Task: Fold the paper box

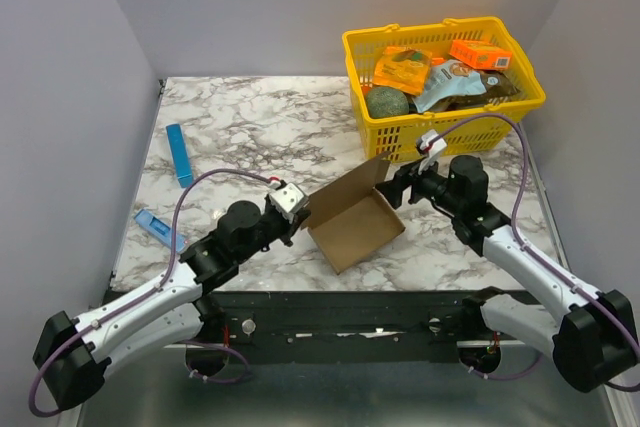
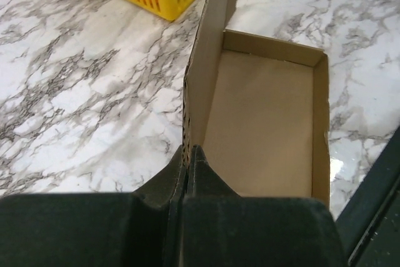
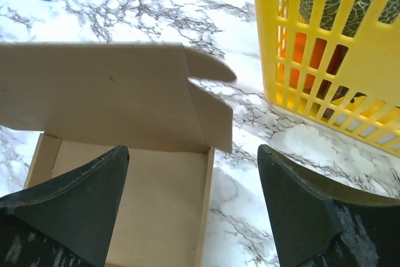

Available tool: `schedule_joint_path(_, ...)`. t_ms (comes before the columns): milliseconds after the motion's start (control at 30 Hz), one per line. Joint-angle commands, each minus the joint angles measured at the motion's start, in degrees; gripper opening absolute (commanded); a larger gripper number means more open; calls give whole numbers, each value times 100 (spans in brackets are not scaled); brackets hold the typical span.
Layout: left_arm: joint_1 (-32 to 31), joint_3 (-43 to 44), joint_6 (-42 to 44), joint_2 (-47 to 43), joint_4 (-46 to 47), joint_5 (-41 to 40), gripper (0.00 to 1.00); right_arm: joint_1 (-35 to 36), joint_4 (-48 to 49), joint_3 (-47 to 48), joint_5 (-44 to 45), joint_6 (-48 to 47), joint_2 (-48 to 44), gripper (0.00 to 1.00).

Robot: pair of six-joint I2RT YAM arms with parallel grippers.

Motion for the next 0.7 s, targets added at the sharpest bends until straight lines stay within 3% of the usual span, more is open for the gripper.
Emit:
schedule_joint_path(0,70,140,-163,-526,-202,730,0,-265,-77,54,-576,-125,-322,92)
schedule_joint_path(300,123,333,-356,-817,-510,1205,0,-371,-33,89,-1324,-529,-508,87)
schedule_joint_path(400,114,368,-365,-825,-528,1135,0,-362,-42,115,-1544,-565,-587,64)
schedule_joint_path(667,114,404,-339,-808,-712,898,0,-362,-94,124,-1729,-512,-790,37)
